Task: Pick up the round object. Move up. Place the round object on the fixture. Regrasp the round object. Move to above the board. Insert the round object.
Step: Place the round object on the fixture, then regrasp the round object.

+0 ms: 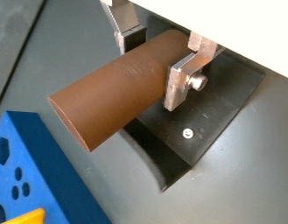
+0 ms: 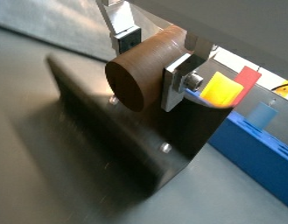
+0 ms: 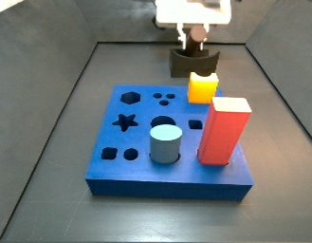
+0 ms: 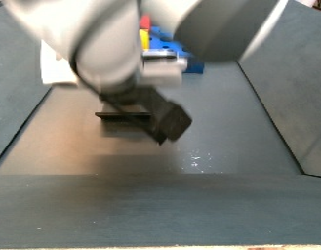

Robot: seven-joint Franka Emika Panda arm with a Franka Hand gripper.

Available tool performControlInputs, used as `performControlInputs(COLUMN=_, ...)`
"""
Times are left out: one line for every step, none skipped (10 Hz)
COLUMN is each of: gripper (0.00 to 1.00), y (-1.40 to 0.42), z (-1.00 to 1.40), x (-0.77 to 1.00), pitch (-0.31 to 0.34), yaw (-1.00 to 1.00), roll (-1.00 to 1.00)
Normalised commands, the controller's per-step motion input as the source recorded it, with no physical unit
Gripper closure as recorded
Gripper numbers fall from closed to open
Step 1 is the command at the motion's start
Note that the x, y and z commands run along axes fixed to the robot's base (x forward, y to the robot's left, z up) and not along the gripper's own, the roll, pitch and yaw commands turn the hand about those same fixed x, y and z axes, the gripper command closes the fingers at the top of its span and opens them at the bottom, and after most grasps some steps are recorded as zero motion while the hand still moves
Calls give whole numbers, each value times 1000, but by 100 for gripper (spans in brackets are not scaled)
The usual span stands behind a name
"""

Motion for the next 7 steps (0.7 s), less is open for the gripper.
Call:
performControlInputs(gripper=100, y=75, z=-342, x=105, pitch=53, yaw=-130, roll=-704)
performControlInputs(gripper=100, y=66, z=-170, x=95, pitch=41, yaw=-125, roll=-545)
performControlInputs(gripper=100, y=66, z=-75, x=85, pitch=37, yaw=-120, roll=-453)
performControlInputs(gripper=0, y=0, z=0, x=0, pitch=0, yaw=0, roll=0)
performControlInputs(gripper=0, y=0, z=1000, x=0, pitch=-64, yaw=25, roll=26)
performControlInputs(gripper=0, y=0, z=1000, x=-5, pitch=-57, yaw=29, roll=25)
performControlInputs(gripper=0, y=0, z=1000, x=-31, pitch=-23, yaw=48, roll=43)
